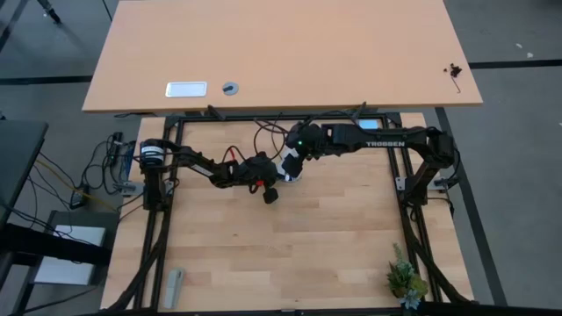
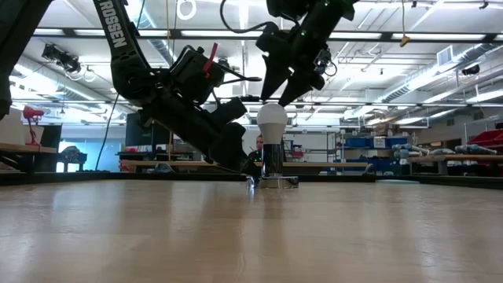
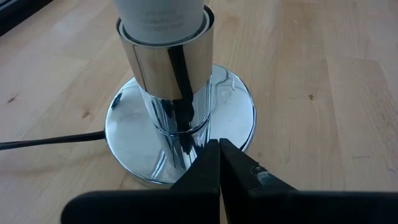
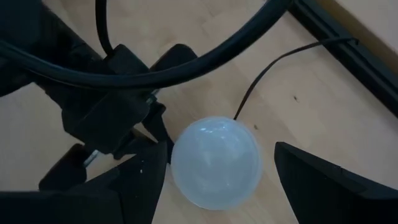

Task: Screw lightbulb
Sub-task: Remove the lightbulb from the lamp

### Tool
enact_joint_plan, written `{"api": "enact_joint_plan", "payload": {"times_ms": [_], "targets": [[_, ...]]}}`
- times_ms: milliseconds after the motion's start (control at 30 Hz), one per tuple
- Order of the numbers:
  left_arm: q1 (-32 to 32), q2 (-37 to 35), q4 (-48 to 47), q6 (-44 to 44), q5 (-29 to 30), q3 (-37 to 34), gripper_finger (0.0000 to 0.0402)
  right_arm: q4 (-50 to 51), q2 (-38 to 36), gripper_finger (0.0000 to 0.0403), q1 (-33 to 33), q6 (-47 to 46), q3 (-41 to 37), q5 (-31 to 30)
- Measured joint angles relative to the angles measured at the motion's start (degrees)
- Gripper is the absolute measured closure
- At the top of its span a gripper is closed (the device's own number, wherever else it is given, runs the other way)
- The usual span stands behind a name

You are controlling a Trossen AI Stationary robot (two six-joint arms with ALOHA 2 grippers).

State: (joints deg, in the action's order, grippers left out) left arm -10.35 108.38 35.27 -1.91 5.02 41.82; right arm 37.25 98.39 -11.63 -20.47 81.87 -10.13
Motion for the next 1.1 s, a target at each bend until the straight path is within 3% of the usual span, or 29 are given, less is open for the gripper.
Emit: {"api": "enact_joint_plan", "payload": {"times_ms": [467, 700, 800, 1000, 1100], "targets": [[0.00, 0.00, 0.04, -0.04, -0.03, -0.04, 0.0400, -0.54, 1.40, 0.0083, -0.72, -0.02, -0.02, -2.04], [0.00, 0.00, 0.00, -0.06, -0.09, -0.07, 0.0400, 0.22, 3.97, 0.0084, -0.82, 5.82, -0.02, -0.24], [0.00, 0.00, -0.06, 0.00, -0.09, -0.04, 0.0400, -0.15, 3.93, 0.0096, -1.03, 13.59, 0.00, 0.14], [0.00, 0.00, -0.11, 0.02, -0.13, -0.07, 0.0400, -0.33, 3.80, 0.0115, -2.27, 41.42, 0.07, 7.10], [0.02, 0.00, -0.13, 0.04, -0.13, -0.07, 0.0400, -1.19, 3.82, 0.0113, -2.79, 47.14, 0.04, 8.96]]}}
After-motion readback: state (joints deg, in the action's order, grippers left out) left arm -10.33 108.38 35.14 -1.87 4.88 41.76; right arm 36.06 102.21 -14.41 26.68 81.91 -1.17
